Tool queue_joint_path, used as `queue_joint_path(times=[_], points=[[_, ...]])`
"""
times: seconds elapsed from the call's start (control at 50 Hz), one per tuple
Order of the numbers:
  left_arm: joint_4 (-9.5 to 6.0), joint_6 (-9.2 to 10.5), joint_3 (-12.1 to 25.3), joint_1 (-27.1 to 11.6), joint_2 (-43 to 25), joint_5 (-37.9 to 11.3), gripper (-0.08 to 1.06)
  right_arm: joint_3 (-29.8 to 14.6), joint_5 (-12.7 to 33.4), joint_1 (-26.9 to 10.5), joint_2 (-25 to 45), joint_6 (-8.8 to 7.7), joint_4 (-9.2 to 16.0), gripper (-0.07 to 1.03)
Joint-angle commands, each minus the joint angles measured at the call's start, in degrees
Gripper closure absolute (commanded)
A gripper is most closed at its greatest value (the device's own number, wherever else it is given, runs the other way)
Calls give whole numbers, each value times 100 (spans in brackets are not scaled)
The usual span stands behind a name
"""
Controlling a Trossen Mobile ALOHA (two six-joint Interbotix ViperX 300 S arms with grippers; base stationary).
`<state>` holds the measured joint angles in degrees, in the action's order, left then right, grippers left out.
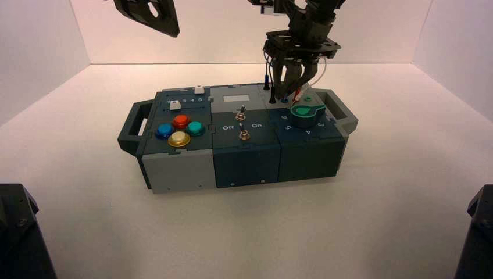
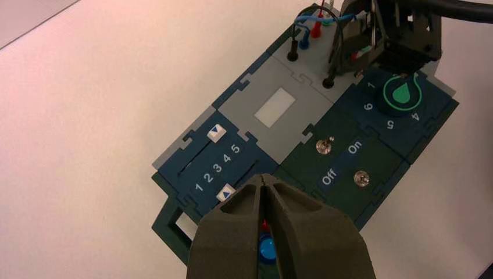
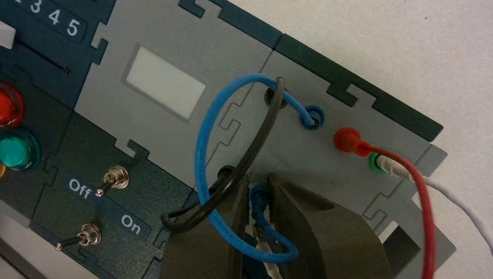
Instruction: Insert the blue wire.
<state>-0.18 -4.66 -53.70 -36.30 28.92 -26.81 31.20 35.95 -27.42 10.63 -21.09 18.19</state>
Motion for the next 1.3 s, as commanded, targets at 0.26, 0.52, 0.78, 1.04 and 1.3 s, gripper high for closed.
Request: queue_joint_path(times=[0.26, 0.52, 0.78, 1.04, 1.3], points=[[9, -44, 70, -18, 62, 26, 101, -35, -79, 290, -422, 44, -167, 76], [9, -44, 70, -18, 62, 26, 101, 9, -123, 281, -431, 44, -167, 80], [9, -44, 62, -18, 79, 26, 100, 97, -220, 281, -457, 35, -176, 99], [0, -44, 44, -18, 105, 26, 101, 132, -229, 237, -510, 35, -167, 99], [9, -44, 44, -18, 97, 26, 101, 149, -176, 149, -466, 35, -149, 99]])
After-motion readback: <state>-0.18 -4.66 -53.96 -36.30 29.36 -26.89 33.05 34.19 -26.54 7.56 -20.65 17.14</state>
